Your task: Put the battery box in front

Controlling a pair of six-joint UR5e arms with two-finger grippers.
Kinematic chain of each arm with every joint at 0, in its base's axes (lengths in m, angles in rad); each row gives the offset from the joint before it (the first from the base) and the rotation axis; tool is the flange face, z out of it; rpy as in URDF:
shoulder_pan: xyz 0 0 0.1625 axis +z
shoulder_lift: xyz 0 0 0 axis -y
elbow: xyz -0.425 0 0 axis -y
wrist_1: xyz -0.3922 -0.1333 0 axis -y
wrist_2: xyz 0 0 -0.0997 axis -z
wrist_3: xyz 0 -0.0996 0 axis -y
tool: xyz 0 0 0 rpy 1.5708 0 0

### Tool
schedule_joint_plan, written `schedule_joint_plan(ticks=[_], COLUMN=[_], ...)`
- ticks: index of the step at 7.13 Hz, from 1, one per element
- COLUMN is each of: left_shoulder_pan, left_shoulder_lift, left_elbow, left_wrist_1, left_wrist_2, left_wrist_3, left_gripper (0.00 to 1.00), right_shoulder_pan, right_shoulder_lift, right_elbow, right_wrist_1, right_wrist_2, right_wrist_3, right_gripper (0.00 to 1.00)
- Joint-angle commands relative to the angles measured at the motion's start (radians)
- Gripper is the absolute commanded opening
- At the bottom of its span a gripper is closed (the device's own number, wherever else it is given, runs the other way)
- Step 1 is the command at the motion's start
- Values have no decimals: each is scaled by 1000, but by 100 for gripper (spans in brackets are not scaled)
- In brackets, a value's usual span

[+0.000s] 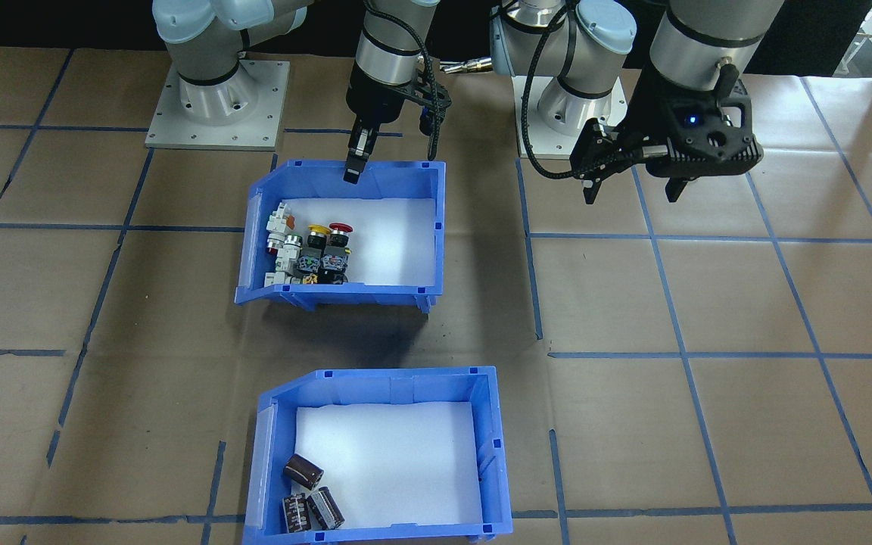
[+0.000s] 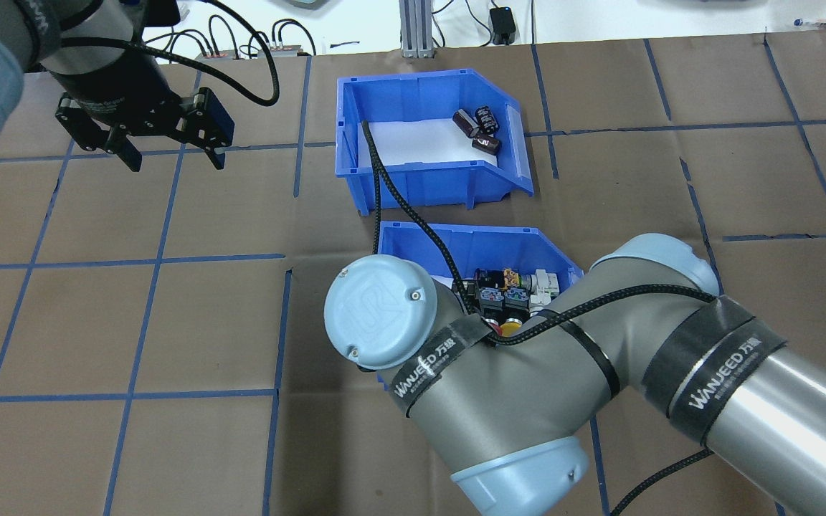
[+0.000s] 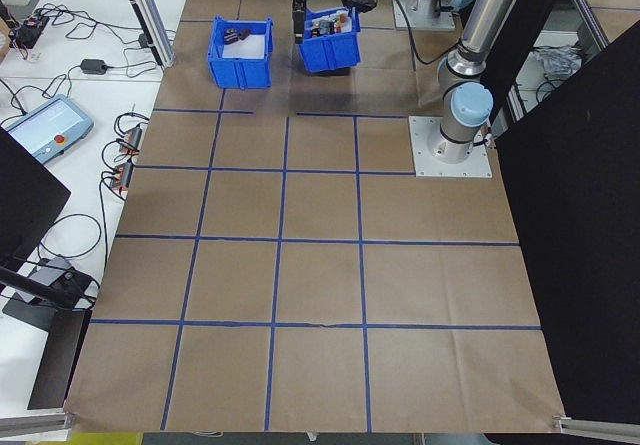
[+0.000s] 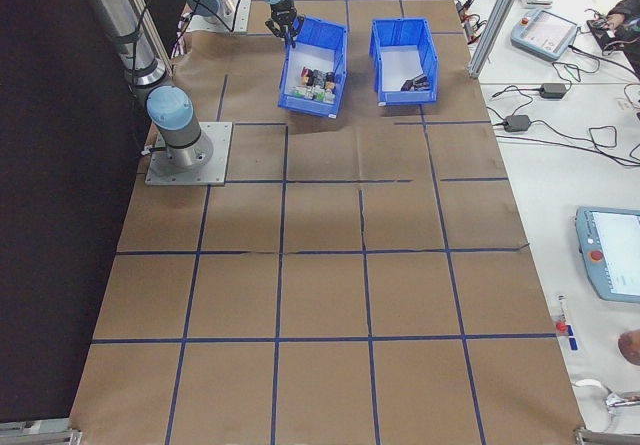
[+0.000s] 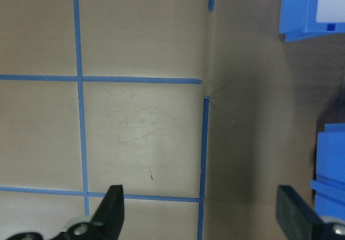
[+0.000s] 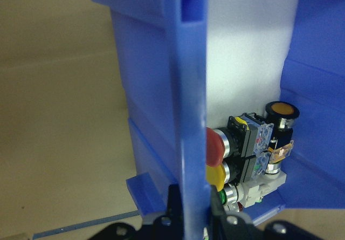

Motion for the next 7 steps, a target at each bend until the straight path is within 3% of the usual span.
schedule_joint_plan(ticks=[1, 2, 3, 5, 7], left_shoulder_pan=[-2, -2, -2, -2, -4], left_shoulder_lift=[32, 11, 11, -3, 0], left_elbow=[10, 16, -8, -14, -30], left_wrist_1=[-1, -1, -6, 12, 9], left_wrist_2=[-3, -5, -8, -44, -46], left_wrist_3=[-19, -10, -7, 1, 2], left_gripper=[100, 100, 100, 100, 100], right_shoulder_pan=[19, 24, 24, 22, 22], right_shoulder_lift=[4, 1, 1, -10, -81], right_elbow=[31, 39, 42, 47, 51], right_wrist_1=[-19, -28, -28, -27, -19], right_wrist_2=[1, 1, 7, 1, 8], right_wrist_3=[-6, -6, 4, 4, 6], right_gripper=[0, 28, 99, 100, 100])
